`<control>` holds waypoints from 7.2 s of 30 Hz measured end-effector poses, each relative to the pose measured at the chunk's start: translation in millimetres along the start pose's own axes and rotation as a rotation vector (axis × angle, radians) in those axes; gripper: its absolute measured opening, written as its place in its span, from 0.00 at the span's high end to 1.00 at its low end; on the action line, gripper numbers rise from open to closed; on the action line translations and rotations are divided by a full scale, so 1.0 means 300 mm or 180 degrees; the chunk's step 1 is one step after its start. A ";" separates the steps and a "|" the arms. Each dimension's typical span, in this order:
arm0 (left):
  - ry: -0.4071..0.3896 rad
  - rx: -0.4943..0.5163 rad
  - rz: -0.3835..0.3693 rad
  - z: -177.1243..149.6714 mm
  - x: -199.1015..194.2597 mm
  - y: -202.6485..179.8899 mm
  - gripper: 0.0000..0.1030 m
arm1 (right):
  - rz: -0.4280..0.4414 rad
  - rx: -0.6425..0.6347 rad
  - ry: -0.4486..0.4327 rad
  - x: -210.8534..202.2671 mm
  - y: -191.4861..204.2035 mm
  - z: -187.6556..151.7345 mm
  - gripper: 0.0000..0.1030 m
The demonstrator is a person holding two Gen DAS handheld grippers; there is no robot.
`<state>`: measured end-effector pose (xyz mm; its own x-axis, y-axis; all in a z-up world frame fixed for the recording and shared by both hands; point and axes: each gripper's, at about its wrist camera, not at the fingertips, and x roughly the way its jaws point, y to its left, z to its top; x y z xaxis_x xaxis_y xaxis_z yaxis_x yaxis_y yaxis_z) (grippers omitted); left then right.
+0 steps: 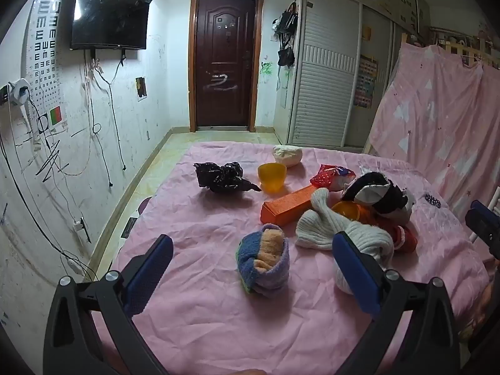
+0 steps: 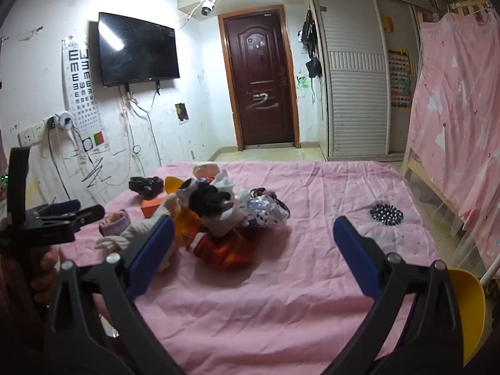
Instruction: Collect trash
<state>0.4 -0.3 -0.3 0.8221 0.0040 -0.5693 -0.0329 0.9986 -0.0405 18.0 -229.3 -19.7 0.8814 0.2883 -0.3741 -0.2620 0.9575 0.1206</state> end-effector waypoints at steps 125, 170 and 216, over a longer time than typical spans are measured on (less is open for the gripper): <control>0.0516 -0.0117 -0.0104 -0.005 0.220 0.033 0.87 | 0.1256 -0.0409 0.0528 0.169 0.272 -0.019 0.05; 0.0031 0.0175 -0.0893 0.227 0.024 -0.376 0.87 | -0.0315 0.0427 -0.0436 -0.256 -0.331 0.147 0.54; 0.0684 0.1103 -0.2158 0.189 0.055 -1.349 0.52 | -0.1206 0.1295 -0.0705 -0.481 -0.868 0.030 0.31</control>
<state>59.4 -401.4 53.3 0.4706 -0.5862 -0.6595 0.6439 0.7392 -0.1975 -37.4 -520.4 11.3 0.9565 -0.1230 -0.2645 0.2196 0.9006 0.3750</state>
